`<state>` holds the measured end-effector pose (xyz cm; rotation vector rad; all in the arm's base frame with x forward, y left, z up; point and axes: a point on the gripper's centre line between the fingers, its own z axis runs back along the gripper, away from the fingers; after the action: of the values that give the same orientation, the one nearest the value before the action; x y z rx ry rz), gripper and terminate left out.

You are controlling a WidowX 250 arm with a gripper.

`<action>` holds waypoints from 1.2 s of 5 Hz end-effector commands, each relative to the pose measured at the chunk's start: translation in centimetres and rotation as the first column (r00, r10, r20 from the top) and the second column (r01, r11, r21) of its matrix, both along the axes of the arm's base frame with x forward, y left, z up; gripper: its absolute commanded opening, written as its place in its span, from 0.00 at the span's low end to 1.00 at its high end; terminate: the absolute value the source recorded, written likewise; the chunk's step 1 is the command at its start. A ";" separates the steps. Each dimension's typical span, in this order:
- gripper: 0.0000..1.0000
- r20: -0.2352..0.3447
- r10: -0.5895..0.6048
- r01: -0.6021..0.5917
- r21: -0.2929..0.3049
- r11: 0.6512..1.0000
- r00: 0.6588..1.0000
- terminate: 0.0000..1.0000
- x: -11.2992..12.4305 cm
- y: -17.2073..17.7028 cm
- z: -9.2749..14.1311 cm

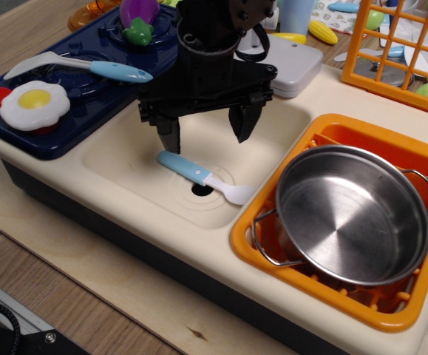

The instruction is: Put spoon into pan

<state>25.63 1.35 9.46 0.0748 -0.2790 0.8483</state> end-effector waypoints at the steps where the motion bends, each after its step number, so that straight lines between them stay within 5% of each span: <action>1: 1.00 0.000 0.000 0.000 0.000 1.000 1.000 0.00 0.0 0.0 0.0; 4: 1.00 -0.023 0.128 -0.128 -0.012 0.992 0.992 0.00 0.1 1.3 -5.0; 5: 0.00 -0.063 0.170 -0.171 -0.015 0.985 0.983 0.00 -0.6 1.8 -6.4; 6: 0.00 -0.070 0.172 -0.175 -0.043 0.984 0.983 0.00 -1.0 2.0 -7.2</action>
<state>26.17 3.08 3.68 0.0439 -0.2566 1.0263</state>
